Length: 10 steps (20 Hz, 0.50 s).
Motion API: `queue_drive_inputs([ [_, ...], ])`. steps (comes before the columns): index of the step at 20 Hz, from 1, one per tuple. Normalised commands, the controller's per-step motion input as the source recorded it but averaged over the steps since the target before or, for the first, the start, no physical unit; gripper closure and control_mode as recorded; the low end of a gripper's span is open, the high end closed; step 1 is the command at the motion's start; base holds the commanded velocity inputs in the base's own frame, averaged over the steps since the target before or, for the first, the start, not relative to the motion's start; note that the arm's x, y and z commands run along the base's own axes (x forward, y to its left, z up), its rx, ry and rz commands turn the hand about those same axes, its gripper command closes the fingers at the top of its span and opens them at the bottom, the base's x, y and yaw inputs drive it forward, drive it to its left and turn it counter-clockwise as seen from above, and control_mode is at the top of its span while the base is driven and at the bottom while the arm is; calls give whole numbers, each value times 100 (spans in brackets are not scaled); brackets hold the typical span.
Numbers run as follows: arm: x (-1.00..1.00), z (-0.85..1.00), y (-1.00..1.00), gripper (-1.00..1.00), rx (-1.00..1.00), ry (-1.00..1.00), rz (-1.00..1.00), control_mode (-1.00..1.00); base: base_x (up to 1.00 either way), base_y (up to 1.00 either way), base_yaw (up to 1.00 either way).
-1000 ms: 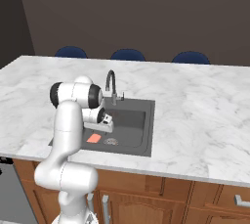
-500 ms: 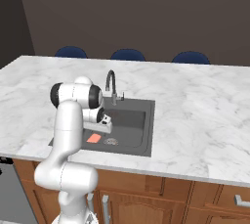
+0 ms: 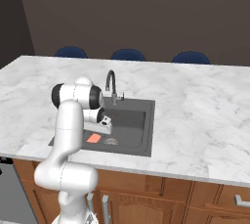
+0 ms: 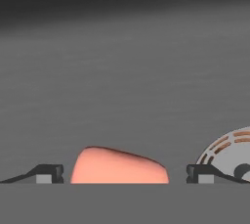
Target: Pick up the bar soap and bar soap from the sink, and place them back in the cabinet, and close the cabinet doors.
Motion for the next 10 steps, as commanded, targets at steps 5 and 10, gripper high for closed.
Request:
queue_drive_inputs([
  [5, 0, -13, 0, -100, 0, 1, 0, -100, 0, 0, 0],
  [10, 0, -10, 0, -100, 0, 1, 0, -100, 0, 0, 0],
])
